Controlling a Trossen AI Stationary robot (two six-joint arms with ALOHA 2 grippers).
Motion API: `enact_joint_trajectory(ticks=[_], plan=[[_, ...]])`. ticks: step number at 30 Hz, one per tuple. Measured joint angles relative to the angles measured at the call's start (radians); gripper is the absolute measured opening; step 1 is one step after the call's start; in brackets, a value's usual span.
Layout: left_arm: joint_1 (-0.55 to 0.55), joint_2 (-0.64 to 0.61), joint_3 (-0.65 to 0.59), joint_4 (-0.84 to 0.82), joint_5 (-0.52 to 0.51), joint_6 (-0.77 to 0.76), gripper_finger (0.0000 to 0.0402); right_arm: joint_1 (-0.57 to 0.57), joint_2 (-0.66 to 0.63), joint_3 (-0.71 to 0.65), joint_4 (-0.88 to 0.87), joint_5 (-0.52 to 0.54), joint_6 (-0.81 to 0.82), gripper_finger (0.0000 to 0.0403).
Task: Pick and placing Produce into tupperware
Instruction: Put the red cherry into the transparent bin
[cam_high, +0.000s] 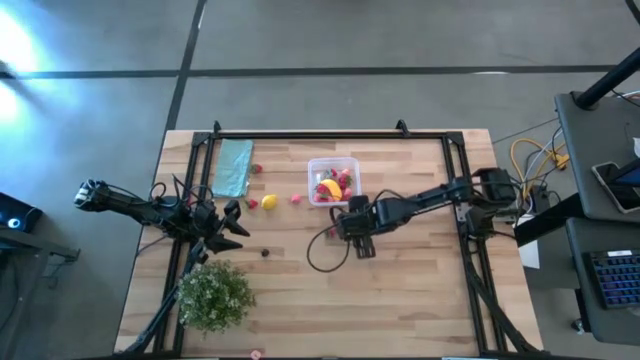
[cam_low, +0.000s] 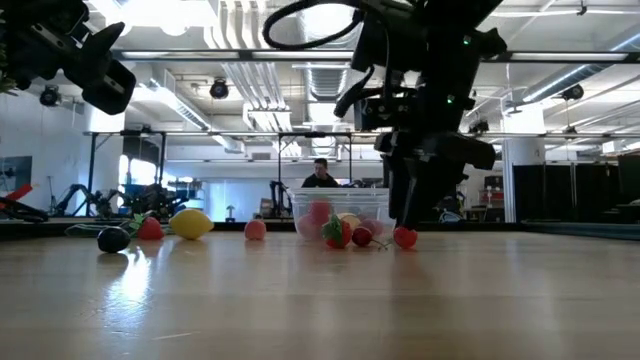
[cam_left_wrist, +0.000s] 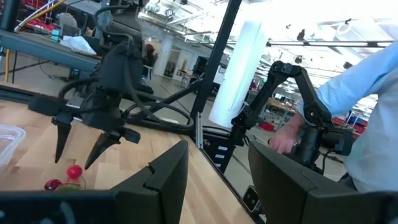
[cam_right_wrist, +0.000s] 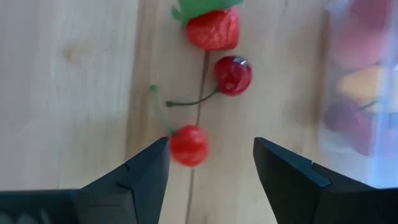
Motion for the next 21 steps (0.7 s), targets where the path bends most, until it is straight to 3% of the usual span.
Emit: enact_joint_trajectory(ticks=[21], plan=[[0.000, 0.000, 0.000, 0.000, -0.004, 0.000, 0.0155, -0.016, 0.000, -0.060, 0.104, -0.066, 0.018, 0.0224]])
